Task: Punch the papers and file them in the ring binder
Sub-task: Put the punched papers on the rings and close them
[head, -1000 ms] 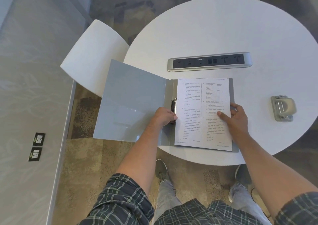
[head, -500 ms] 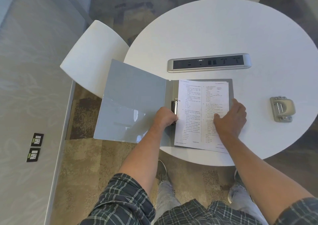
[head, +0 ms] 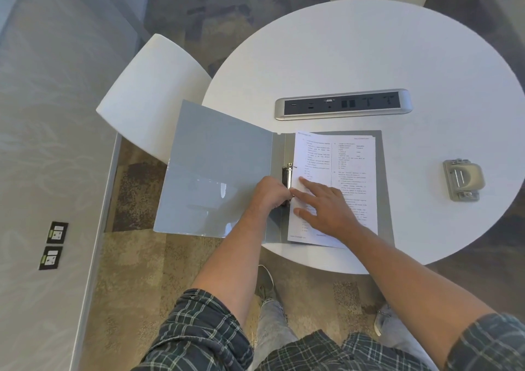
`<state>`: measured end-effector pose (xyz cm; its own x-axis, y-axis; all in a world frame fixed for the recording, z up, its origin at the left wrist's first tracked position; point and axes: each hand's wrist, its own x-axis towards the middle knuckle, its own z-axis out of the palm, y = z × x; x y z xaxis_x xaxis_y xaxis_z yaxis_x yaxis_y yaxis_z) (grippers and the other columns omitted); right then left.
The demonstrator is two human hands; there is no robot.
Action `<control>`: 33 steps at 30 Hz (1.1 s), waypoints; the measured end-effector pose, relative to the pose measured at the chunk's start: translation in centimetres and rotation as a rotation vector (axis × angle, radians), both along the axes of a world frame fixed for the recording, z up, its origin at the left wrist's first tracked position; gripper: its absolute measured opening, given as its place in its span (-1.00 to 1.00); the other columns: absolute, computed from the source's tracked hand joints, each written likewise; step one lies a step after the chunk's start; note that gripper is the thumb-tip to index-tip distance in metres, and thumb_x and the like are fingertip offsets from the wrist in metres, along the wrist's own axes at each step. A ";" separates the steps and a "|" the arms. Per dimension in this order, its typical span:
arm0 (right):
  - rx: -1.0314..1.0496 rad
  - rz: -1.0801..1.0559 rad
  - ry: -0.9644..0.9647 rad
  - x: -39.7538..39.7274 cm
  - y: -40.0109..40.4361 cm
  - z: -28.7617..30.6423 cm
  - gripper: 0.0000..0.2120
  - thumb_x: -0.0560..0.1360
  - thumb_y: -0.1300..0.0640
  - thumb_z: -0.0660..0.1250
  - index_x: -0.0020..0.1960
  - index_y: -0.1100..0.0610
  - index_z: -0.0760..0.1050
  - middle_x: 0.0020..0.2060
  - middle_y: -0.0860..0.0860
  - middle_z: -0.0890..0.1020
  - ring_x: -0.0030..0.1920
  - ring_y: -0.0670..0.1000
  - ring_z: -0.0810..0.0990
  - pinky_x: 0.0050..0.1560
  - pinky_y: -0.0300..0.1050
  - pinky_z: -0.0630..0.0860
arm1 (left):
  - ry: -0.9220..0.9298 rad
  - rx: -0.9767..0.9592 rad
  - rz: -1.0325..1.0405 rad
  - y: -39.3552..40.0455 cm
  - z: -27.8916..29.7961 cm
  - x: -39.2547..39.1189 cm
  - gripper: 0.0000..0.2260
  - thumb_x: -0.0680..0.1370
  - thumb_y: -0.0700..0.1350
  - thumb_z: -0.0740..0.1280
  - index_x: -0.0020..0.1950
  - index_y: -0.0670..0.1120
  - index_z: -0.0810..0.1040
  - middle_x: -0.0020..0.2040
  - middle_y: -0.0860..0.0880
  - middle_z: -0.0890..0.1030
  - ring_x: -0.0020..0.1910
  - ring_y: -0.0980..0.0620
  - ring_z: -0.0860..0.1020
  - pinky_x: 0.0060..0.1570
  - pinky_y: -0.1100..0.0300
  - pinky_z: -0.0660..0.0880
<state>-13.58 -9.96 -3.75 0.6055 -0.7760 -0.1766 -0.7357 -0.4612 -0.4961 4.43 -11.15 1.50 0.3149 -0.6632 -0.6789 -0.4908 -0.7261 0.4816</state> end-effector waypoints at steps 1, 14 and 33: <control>0.014 0.002 0.001 0.0 -0.1 0.0 -0.49 0.66 -0.23 0.20 0.59 -0.20 0.32 0.65 -0.07 0.23 0.59 0.06 0.29 0.52 0.14 0.21 | 0.003 0.002 0.003 0.1 -0.1 0.1 -0.80 0.46 -0.25 0.46 0.03 -0.33 0.70 0.01 -0.29 0.72 0.05 -0.20 0.71 0.11 -0.06 0.64; -0.042 0.062 0.141 -0.4 0.3 -0.9 -0.50 0.68 -0.18 0.17 0.61 -0.15 0.30 0.67 -0.04 0.17 0.64 0.04 0.19 0.60 0.14 0.06 | -0.127 0.002 -0.094 0.7 -0.3 -0.4 -0.89 0.39 -0.16 0.52 -0.15 -0.19 0.72 -0.26 -0.10 0.69 -0.28 -0.06 0.59 -0.23 0.15 0.57; 0.017 0.057 0.049 -1.4 0.3 -1.1 -0.57 0.68 -0.05 0.24 0.55 -0.15 0.41 0.61 -0.07 0.30 0.59 0.05 0.27 0.56 0.08 0.17 | -0.193 -0.050 -0.109 1.9 -0.1 -0.3 -0.57 0.33 0.18 0.62 -0.28 -0.06 0.48 -0.32 -0.01 0.58 -0.30 -0.04 0.56 -0.33 0.15 0.44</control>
<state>-14.93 -9.66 -4.80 0.6389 -0.7371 -0.2200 -0.7319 -0.4945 -0.4688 4.10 -9.30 1.42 0.3604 -0.7320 -0.5781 -0.6519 -0.6410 0.4051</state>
